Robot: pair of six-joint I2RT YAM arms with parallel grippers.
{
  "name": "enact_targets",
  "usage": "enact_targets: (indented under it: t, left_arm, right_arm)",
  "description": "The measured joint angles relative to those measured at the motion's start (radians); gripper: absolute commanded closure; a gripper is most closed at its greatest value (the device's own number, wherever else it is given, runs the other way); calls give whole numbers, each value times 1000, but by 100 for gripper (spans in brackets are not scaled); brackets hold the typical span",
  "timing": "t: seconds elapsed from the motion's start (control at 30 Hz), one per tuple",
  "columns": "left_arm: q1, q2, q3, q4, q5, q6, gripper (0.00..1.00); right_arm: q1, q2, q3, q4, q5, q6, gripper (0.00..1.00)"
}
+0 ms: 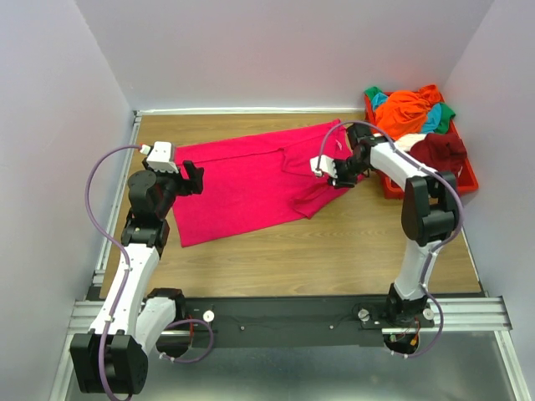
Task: Fold and stack the t-shirts
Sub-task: Fold the tshirt
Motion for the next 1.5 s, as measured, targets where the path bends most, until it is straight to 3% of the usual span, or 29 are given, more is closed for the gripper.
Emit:
enact_targets:
  t: [0.5, 1.0, 1.23, 1.5]
  left_arm:
    - [0, 16, 0, 2, 0, 0, 16]
    - [0, 33, 0, 2, 0, 2, 16]
    - [0, 47, 0, 2, 1, 2, 16]
    - [0, 52, 0, 2, 6, 2, 16]
  right_arm:
    - [6, 119, 49, -7, -26, -108, 49]
    - [7, 134, 50, 61, -55, -108, 51]
    - [11, 134, 48, 87, -56, -109, 61]
    - [20, 134, 24, 97, -57, -122, 86]
